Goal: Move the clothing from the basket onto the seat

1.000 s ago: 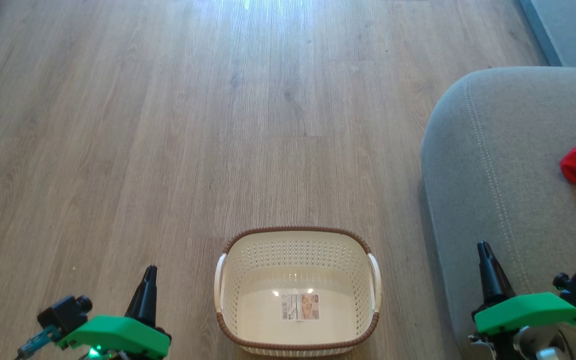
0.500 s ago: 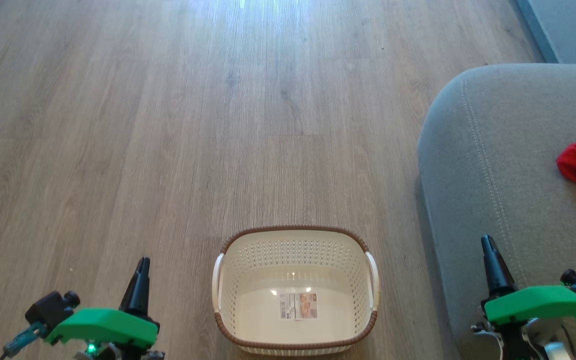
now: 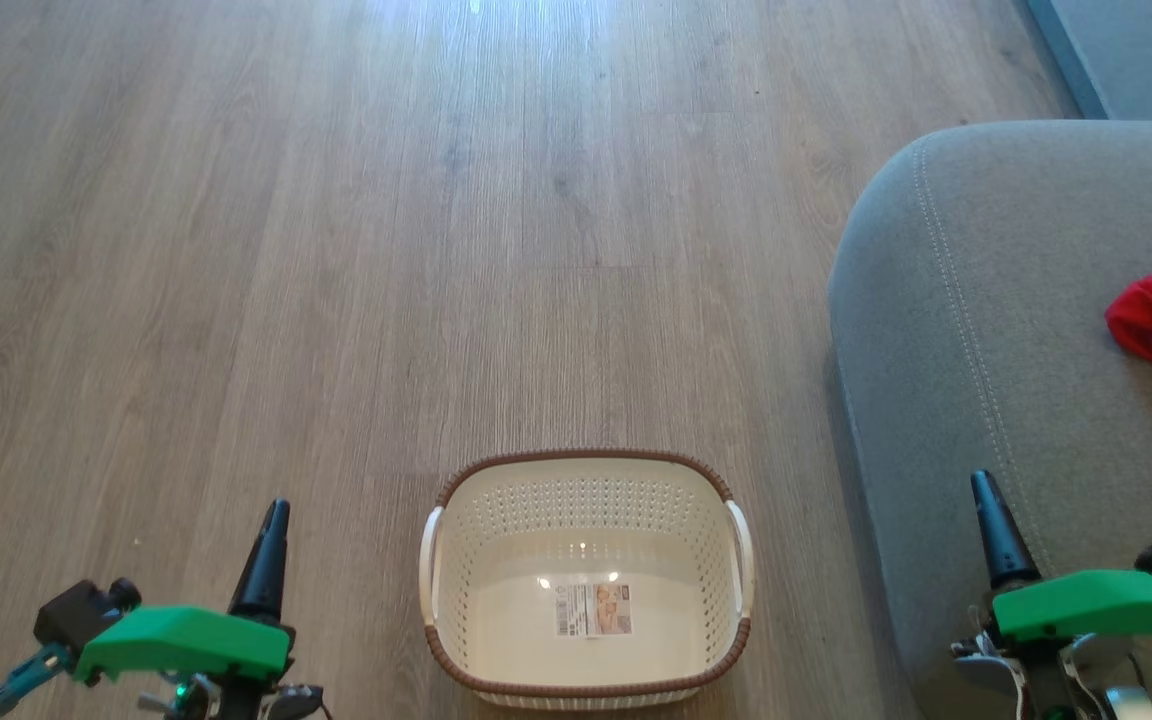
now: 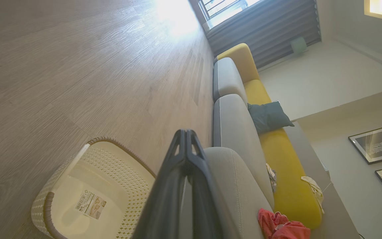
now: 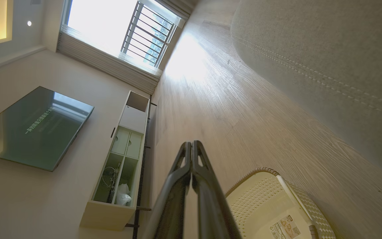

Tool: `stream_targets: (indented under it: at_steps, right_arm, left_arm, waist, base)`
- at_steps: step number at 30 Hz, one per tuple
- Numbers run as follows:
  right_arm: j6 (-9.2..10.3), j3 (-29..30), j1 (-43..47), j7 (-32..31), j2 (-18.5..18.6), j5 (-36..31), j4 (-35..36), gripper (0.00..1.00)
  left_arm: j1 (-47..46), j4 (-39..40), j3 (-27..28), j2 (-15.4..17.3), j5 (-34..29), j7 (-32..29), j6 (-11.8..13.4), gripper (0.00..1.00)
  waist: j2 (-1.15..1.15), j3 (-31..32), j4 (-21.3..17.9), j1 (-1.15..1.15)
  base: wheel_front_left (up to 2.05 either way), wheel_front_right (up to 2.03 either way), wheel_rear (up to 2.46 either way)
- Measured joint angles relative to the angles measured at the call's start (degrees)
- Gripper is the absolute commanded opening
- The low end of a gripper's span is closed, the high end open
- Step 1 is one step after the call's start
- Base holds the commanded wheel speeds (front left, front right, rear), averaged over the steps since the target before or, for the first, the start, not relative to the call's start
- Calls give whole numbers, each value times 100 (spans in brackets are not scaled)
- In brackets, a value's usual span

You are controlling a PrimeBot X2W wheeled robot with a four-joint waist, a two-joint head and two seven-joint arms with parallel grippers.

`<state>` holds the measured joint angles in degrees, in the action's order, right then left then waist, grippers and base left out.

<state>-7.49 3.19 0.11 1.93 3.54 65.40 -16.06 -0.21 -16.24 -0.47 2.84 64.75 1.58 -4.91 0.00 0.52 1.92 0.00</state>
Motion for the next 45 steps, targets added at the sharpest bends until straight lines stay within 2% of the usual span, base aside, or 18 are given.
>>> stream_targets:
  at_steps: [45]
  right_arm:
    - [1,380,-328,-724,-46,2481,0,0]
  left_arm:
    - [-247,32,441,-40,2526,-743,-201,0]
  waist:
    - [0,-66,-183,0]
  base:
    - [0,0,0]
